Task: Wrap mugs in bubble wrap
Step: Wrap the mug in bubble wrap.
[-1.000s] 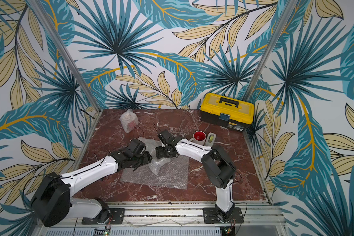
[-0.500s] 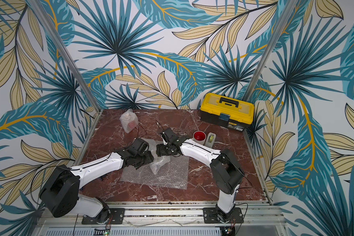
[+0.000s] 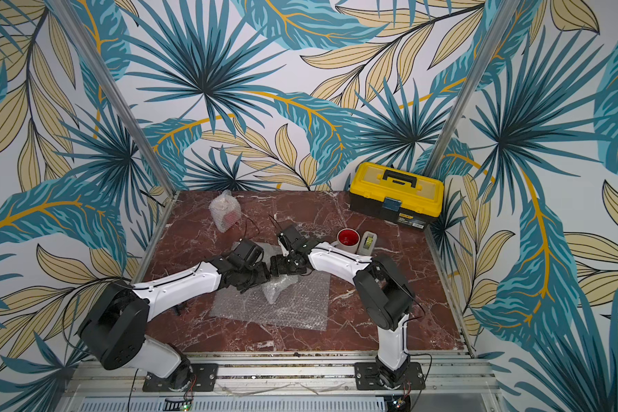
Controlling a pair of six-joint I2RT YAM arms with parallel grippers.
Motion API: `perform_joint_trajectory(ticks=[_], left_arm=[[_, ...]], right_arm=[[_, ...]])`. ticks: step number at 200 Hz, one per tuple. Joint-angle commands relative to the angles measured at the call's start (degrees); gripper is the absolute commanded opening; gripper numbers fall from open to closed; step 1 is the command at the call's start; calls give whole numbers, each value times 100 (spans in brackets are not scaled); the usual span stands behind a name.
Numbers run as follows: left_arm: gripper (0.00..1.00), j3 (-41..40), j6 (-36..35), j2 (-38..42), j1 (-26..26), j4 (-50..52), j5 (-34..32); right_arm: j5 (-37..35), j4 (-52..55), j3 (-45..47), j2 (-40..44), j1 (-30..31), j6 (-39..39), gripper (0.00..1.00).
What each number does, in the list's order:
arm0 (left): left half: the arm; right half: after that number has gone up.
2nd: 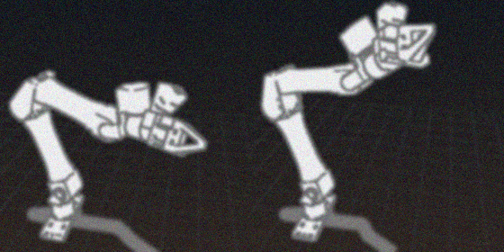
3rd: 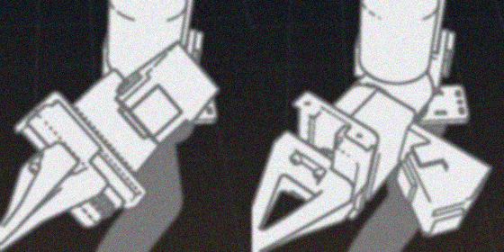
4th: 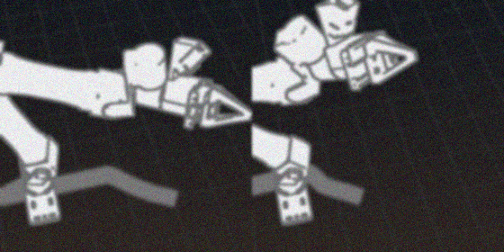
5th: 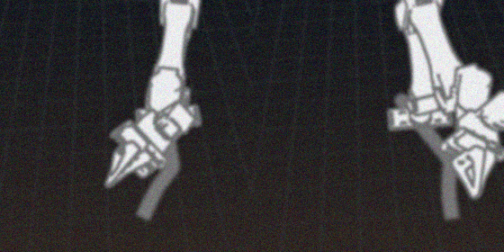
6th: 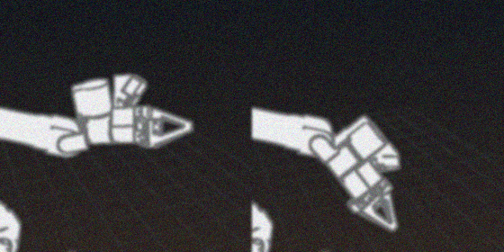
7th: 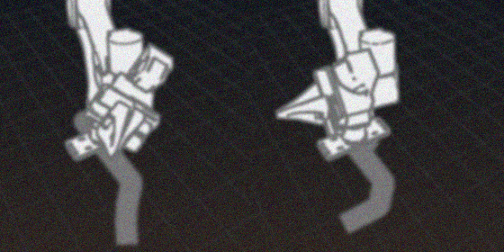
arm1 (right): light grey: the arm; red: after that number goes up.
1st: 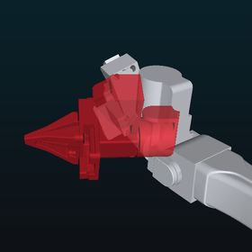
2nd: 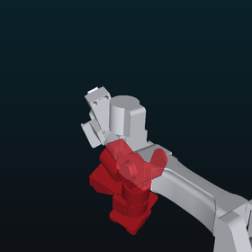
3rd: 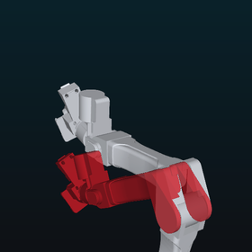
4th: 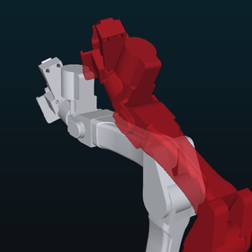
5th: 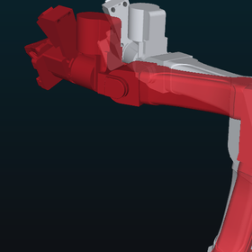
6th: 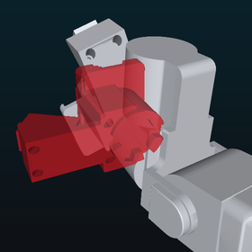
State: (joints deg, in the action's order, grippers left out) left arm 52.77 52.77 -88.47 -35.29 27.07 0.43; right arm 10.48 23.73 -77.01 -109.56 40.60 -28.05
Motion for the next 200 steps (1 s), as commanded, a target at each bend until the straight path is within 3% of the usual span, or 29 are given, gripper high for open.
perform_joint_trajectory(ticks=[1,66,137,164,200], left_arm=[[60,-50,-92,-338,-101,517,9],[60,-38,-143,-373,-136,425,57],[69,-167,-648,959,-23,-157,131],[69,-279,-695,1334,212,-233,95],[69,-329,-348,1402,783,-238,-484]], right_arm=[[181,-6,-101,-168,1,-61,77],[162,419,-314,-728,3,-53,76],[53,483,-190,-904,1,-99,74],[74,476,-214,-895,1,-90,74],[79,531,-241,-874,1,-52,74]])
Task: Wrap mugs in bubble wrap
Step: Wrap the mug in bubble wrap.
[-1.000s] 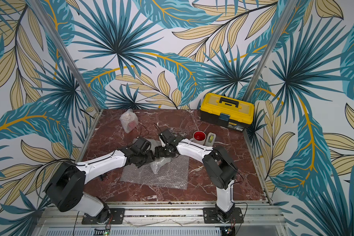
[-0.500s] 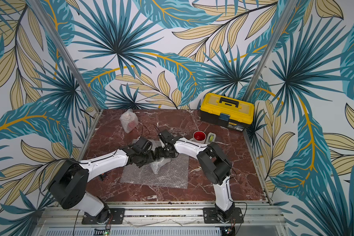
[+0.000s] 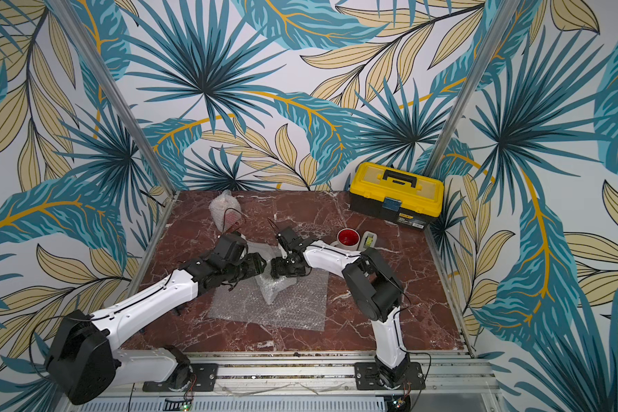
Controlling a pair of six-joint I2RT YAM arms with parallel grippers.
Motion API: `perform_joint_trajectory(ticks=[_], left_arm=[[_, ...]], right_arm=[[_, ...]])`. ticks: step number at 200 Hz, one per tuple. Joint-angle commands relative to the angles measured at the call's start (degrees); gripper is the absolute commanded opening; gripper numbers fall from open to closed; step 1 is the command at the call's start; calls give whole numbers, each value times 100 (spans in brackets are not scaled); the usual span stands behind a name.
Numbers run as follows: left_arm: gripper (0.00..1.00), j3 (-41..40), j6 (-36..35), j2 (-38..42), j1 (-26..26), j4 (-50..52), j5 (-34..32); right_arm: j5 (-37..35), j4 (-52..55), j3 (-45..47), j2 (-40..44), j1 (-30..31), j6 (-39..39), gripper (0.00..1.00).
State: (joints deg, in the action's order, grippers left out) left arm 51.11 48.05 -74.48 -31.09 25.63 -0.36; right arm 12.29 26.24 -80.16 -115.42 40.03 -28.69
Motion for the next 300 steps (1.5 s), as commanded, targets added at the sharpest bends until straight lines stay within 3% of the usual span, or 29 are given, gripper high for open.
perform_joint_trajectory(ticks=[1,15,43,64,115,257,300], left_arm=[[69,-159,129,-6,387,-93,-400],[69,-21,148,-198,698,-97,-333],[68,331,64,-777,1250,-235,513],[59,460,38,-1173,1405,-403,695],[59,455,46,-1783,1715,-1441,1332],[44,1014,-255,-2970,2178,-1817,1715],[30,1120,-244,-3162,2187,-1895,1809]], right_arm=[[-103,283,72,-289,62,12,74],[-109,302,71,-275,57,29,74],[-104,355,23,-269,58,56,74],[-115,398,-19,-273,57,88,74],[-127,432,-26,-274,58,105,74],[-93,479,-92,-308,60,109,74],[-78,491,-105,-336,58,113,73]])
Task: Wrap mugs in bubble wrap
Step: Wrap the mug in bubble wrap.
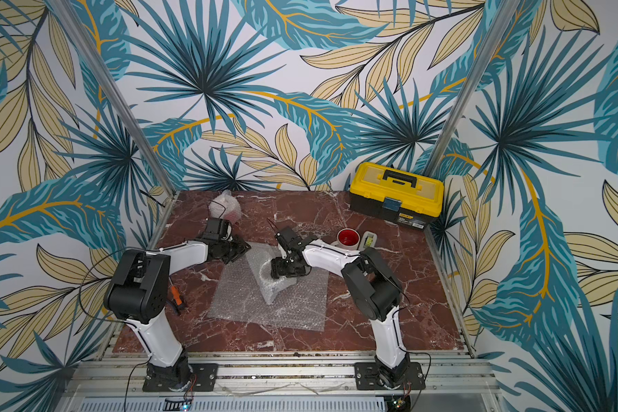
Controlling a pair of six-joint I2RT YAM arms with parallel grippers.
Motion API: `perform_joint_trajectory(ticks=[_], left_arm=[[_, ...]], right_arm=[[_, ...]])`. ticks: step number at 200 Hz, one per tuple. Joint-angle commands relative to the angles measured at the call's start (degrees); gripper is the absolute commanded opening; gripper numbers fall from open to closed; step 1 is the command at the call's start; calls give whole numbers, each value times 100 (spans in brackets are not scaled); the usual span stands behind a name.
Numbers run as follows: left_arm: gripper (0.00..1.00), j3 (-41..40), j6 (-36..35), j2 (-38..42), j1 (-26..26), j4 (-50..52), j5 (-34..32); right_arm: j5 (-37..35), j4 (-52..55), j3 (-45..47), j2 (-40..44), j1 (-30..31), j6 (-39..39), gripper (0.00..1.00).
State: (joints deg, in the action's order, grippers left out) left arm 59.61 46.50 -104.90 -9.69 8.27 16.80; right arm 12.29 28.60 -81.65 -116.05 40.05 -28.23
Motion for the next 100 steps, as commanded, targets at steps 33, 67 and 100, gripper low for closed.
perform_joint_trajectory(ticks=[33,67,100], left_arm=[[15,266,-179,-27,65,-167,61],[0,220,-367,267,64,-195,81],[0,-69,-426,740,64,-590,456]], right_arm=[[-73,285,28,-295,55,81,73],[-96,294,40,-297,56,90,73],[-96,310,20,-313,56,81,73]])
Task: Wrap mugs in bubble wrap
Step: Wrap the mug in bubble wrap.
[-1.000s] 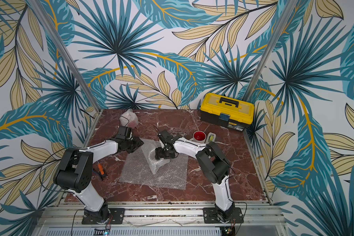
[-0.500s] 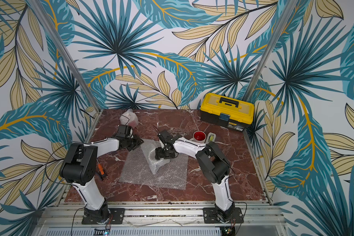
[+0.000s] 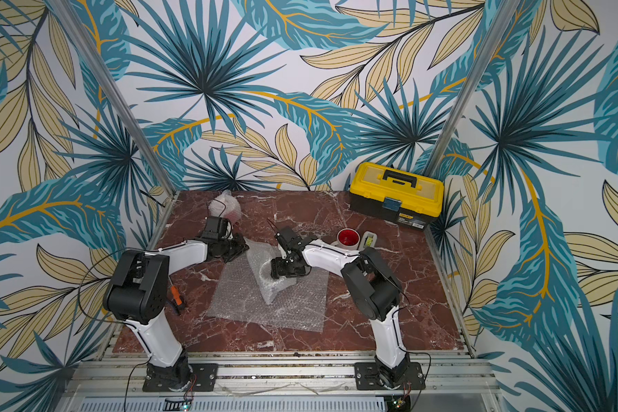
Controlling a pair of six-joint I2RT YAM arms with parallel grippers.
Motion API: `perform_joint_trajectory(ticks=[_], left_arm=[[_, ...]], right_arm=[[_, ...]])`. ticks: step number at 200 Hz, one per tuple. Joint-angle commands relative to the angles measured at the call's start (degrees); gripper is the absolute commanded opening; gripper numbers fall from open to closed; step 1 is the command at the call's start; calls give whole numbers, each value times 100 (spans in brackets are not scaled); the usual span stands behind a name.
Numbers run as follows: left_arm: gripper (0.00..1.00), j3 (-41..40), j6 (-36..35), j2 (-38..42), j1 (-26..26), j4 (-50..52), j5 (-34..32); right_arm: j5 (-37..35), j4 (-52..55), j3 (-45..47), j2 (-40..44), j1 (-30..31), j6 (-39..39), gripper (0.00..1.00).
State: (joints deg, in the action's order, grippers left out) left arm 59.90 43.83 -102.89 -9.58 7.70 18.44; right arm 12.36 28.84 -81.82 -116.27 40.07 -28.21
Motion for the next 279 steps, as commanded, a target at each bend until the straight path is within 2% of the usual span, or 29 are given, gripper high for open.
perform_joint_trajectory(ticks=[1,28,61,130,196,226,279], left_arm=[[0,-117,-158,558,53,-551,314],[0,-569,-37,1043,5,-1027,761],[0,-1052,-23,1712,-241,-1157,957],[0,-2061,361,2959,-951,-1327,730],[0,-2275,380,2789,-1723,-1386,387],[0,-2427,373,2710,-1805,-1382,184],[0,-2492,301,2528,-1854,-1377,194]], right_arm=[[-98,288,32,-291,54,78,73],[-93,298,18,-303,56,63,73],[-93,322,7,-326,54,70,74],[-10,267,-47,-379,56,-22,73],[56,228,-79,-209,50,-123,73],[21,226,-61,183,2,-159,73],[-261,407,69,1058,-176,-86,74]])
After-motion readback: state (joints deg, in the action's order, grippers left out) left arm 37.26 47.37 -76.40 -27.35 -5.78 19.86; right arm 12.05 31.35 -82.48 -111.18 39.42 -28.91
